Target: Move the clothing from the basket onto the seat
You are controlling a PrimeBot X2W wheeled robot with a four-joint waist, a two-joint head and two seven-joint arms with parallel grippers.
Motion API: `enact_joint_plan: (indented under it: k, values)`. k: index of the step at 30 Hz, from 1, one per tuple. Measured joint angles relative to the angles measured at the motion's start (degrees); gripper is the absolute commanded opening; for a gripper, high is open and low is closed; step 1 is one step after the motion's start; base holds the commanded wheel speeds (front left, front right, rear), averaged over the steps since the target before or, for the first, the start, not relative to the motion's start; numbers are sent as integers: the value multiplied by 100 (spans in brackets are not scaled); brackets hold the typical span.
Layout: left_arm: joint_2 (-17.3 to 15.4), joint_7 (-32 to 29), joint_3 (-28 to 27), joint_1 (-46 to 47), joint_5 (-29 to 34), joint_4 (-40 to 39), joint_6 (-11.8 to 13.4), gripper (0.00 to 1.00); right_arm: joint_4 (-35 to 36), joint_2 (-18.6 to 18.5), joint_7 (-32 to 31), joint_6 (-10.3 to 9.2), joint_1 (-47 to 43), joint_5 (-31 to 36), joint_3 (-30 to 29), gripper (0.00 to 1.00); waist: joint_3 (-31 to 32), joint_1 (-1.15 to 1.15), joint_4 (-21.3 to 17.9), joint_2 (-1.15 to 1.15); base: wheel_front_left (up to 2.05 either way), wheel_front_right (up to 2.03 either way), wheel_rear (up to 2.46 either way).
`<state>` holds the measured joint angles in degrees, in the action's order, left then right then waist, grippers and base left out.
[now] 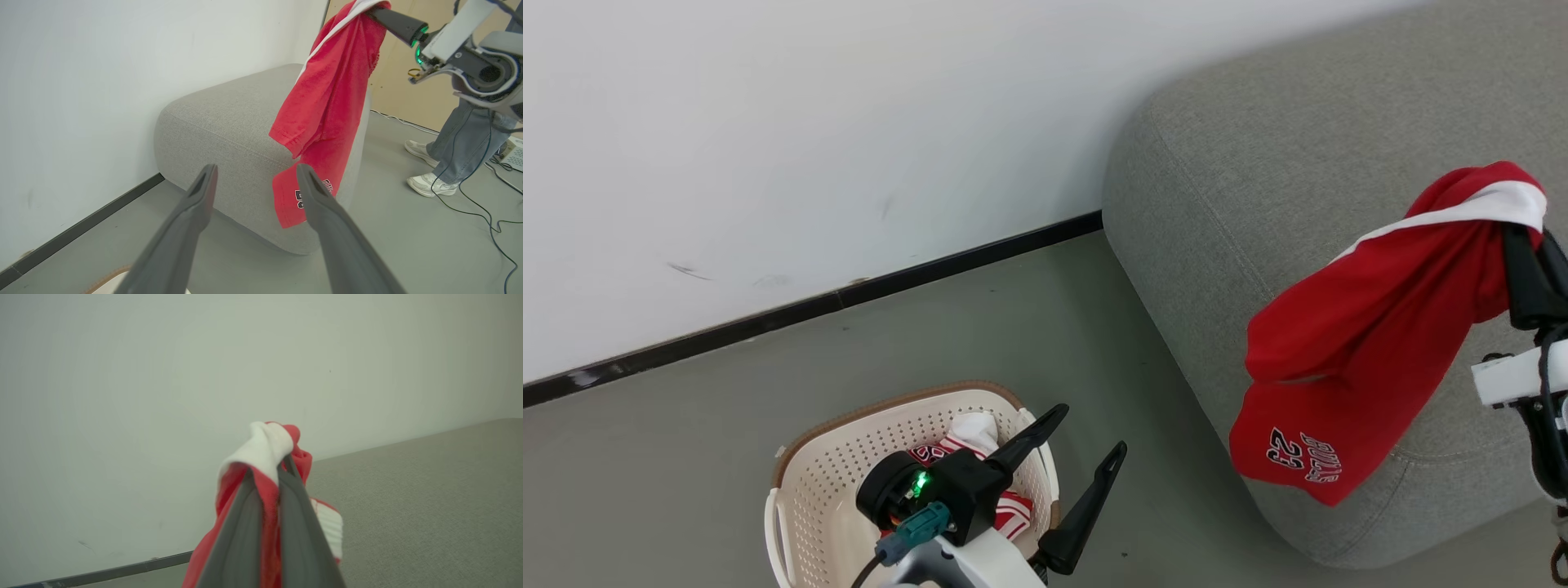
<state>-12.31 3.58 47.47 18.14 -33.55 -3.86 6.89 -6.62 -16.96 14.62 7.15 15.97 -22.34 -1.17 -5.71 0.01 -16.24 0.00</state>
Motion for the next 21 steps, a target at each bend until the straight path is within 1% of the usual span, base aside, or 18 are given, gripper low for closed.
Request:
enact_joint_plan:
  k: [8,10,11,12,15,21]
  values:
    - [22,-33,108,6,80,-97,-25,100,-635,-268,-19,-1,564,-443,-301,0,-99,0,161,0,0,0,0]
    - [23,-48,126,11,100,-105,-25,100,-840,-254,-132,-1,731,-713,-478,0,-128,0,200,0,0,0,0]
    - [32,-51,142,13,100,-125,-25,100,-1073,-247,-282,-1,905,-934,-638,0,-162,0,237,0,0,0,0]
    - [37,-57,151,18,100,-135,-25,100,-1182,-258,-355,-1,984,-992,-716,0,-179,0,255,0,0,0,0]
    - [71,-80,165,29,101,-158,-25,100,-1471,-347,-573,-1,1263,-1094,-905,0,-232,0,311,0,0,0,0]
    - [90,-98,170,40,142,-171,-25,100,-1894,-679,-887,-1,1927,-1131,-1172,0,-345,0,431,0,0,0,0]
